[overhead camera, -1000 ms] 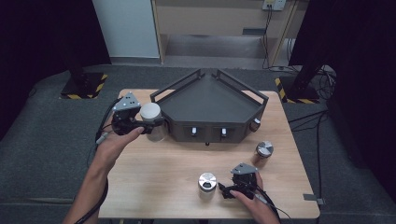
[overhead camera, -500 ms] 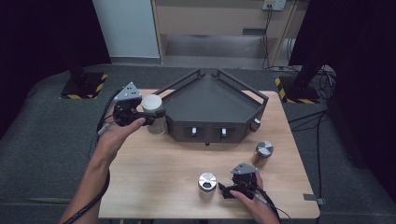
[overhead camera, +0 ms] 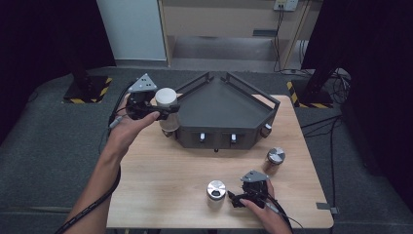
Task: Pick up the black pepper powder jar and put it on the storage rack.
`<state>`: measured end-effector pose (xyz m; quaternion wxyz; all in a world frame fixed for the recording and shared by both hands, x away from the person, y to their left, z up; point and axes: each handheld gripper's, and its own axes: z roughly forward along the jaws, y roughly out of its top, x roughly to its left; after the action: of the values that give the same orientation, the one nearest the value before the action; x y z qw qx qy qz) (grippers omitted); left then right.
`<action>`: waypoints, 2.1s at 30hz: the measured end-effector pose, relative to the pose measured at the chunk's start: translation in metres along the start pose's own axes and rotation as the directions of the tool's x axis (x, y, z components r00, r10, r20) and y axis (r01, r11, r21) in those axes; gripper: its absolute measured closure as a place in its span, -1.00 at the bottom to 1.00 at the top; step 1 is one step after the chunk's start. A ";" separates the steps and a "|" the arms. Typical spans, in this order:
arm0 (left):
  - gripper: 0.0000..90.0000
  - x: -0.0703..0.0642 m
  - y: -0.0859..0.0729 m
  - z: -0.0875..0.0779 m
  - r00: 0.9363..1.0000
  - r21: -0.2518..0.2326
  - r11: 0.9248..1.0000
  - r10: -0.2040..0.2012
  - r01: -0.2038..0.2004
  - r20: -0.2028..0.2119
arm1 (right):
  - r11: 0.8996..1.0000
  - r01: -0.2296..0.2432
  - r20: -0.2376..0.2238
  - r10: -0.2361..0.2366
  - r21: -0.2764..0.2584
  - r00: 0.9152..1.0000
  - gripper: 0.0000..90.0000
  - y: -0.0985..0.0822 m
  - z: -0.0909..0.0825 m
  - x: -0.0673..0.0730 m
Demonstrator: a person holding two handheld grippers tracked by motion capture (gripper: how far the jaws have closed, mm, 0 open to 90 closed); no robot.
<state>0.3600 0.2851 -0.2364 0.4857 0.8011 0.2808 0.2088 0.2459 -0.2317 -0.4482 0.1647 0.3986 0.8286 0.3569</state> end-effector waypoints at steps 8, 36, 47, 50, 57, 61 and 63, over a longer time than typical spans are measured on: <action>-0.27 0.008 0.005 0.012 1.000 0.005 1.000 -0.015 0.015 0.010 | 1.000 0.000 0.000 0.000 0.001 1.000 -0.98 0.000 0.000 0.000; -0.27 0.020 0.031 0.068 0.999 0.016 1.000 0.002 -0.002 0.040 | 1.000 0.003 0.001 -0.003 -0.001 1.000 -0.98 0.000 0.000 0.000; -0.27 0.025 0.031 0.083 0.999 0.024 1.000 -0.004 0.003 0.042 | 1.000 0.002 0.001 -0.002 -0.001 1.000 -0.98 0.000 0.000 0.000; -0.27 0.027 0.030 0.085 0.999 0.021 1.000 -0.009 0.008 0.044 | 1.000 0.001 0.000 -0.001 0.000 1.000 -0.98 0.000 0.000 0.000; -0.27 0.028 0.030 0.090 0.999 0.027 1.000 -0.004 0.002 0.047 | 1.000 0.001 0.001 -0.001 0.000 1.000 -0.98 0.000 0.000 0.000; -0.27 0.029 0.028 0.092 0.999 0.025 1.000 -0.009 0.008 0.046 | 1.000 0.001 0.000 -0.001 0.001 1.000 -0.98 0.000 0.000 0.000; -0.27 0.029 0.028 0.093 0.999 0.027 1.000 -0.006 0.005 0.048 | 1.000 0.001 0.000 -0.001 0.001 1.000 -0.98 0.000 0.000 0.000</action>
<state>0.4457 0.2320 -0.2505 0.4820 0.8115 0.2741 0.1844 0.2460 -0.2318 -0.4481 0.1649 0.3983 0.8290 0.3563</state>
